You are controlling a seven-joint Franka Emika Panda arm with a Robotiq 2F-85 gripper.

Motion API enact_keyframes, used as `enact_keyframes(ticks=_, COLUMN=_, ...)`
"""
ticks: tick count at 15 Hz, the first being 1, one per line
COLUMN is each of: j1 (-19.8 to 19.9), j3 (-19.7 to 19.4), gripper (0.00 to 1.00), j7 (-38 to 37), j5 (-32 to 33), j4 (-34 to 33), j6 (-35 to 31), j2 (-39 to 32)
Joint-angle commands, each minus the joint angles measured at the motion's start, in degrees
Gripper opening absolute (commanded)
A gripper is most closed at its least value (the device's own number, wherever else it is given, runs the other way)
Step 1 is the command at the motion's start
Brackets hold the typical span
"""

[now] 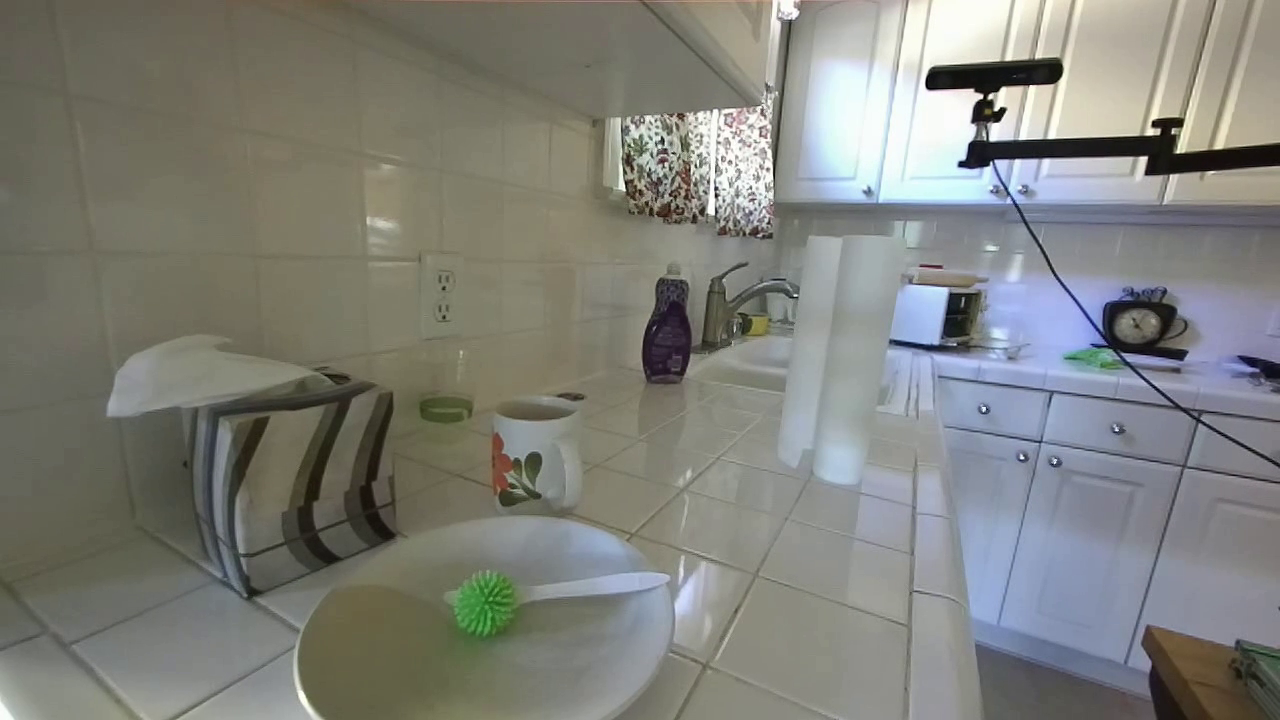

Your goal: Close the cabinet door.

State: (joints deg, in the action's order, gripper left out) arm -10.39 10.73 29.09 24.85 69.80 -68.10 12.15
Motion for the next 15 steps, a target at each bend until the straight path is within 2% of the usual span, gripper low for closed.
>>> enact_keyframes(ticks=1, j1=0.8, j3=0.1, gripper=0.25, j7=-7.6, j5=-5.4, j4=-8.8, j6=7.0, j2=-4.1)
enact_keyframes(ticks=7, j1=0.9, j3=-0.1, gripper=0.25, j7=-21.9, j5=-9.5, j4=-12.7, j6=8.2, j2=-7.3)
enact_keyframes(ticks=8, j1=0.7, j3=0.0, gripper=0.0, j7=-24.0, j5=-9.5, j4=-12.9, j6=7.6, j2=-7.5)
enact_keyframes(ticks=9, j1=0.4, j3=0.5, gripper=0.0, j7=-24.7, j5=-8.2, j4=-13.1, j6=6.9, j2=-7.8)
enact_keyframes(ticks=10, j1=0.1, j3=0.7, gripper=0.25, j7=-25.0, j5=-7.8, j4=-13.1, j6=6.0, j2=-8.0)
enact_keyframes(ticks=12, j1=-0.3, j3=1.4, gripper=0.25, j7=-26.1, j5=-6.8, j4=-13.7, j6=5.7, j2=-8.6)
enact_keyframes(ticks=15, j1=-0.3, j3=1.6, gripper=0.25, j7=-29.2, j5=-10.3, j4=-16.1, j6=7.8, j2=-9.9)
